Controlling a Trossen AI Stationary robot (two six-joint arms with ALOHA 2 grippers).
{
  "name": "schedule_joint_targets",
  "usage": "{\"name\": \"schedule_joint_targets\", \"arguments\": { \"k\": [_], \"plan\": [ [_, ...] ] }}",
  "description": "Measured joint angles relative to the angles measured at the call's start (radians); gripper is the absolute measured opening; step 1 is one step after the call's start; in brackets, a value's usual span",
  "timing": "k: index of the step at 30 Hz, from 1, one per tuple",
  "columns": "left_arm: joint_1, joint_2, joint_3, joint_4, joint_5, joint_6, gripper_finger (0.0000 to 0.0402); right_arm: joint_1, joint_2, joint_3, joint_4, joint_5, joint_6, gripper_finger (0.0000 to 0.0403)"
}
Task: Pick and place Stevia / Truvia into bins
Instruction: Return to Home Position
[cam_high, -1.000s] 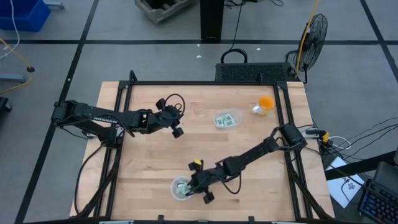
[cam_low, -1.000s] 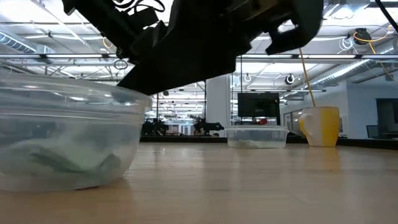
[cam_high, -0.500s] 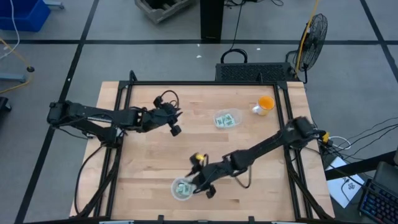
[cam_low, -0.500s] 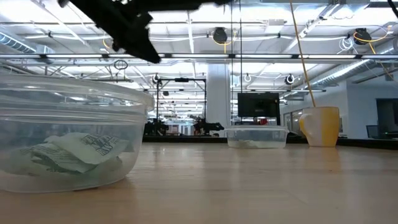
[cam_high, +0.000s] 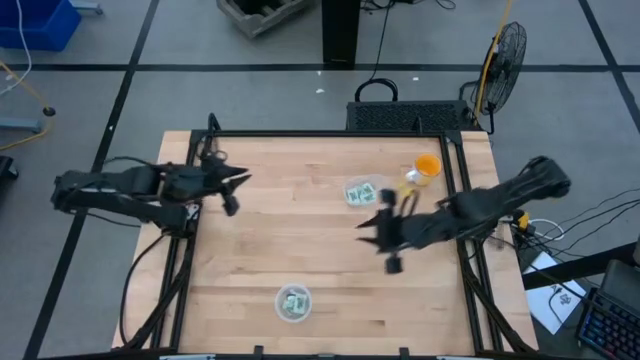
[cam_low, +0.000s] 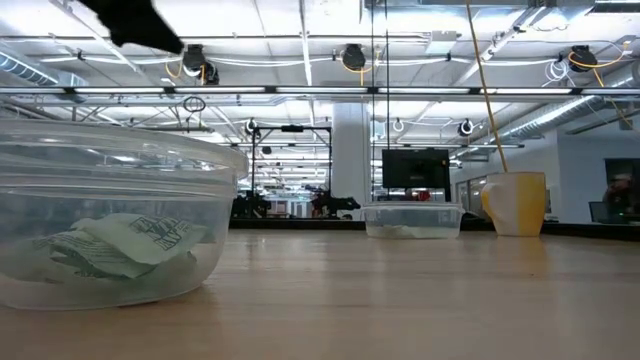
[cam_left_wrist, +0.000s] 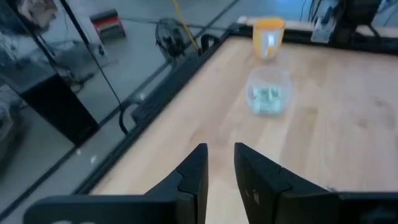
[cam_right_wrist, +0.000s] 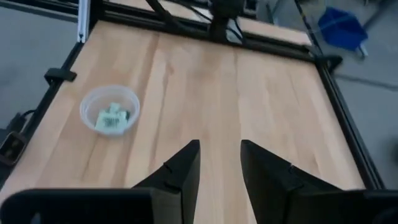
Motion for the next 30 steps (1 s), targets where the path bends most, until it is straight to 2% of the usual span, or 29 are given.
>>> {"name": "schedule_joint_targets", "arguments": {
  "k": [3,5,10,13,18,22,26,30],
  "plan": [
    [-0.002,-0.082,-0.001,-0.123,0.026,-0.066,0.0085,0.0,-0.107,-0.011,-0.132,-0.002,0.062,0.0111],
    [-0.002,-0.131,0.0,-0.18,0.038,-0.093,0.0085,0.0,-0.189,-0.072,-0.148,-0.013,0.098,0.0111],
    [-0.006,-0.257,-0.053,-0.184,0.052,-0.107,0.0085,0.0,-0.461,-0.403,0.126,-0.124,0.052,0.011],
    [-0.015,-0.335,-0.135,-0.099,0.052,-0.111,0.0085,0.0,-0.642,-0.624,0.321,-0.202,0.022,0.0111],
    [-0.026,-0.452,-0.342,0.131,0.053,-0.06,0.0085,0.0,-0.935,-0.885,0.461,-0.209,0.022,0.011],
    [-0.026,-0.514,-0.484,0.323,0.052,-0.02,0.0085,0.0,-1.135,-1.0,0.485,-0.209,0.032,0.0111],
    [-0.026,-0.557,-0.565,0.448,0.052,0.005,0.0085,0.0,-1.295,-1.086,0.482,-0.227,0.034,0.0111],
    [-0.026,-0.596,-0.591,0.47,0.053,0.011,0.0085,0.0,-1.31,-1.117,0.495,-0.253,0.022,0.011]
  ]
}}
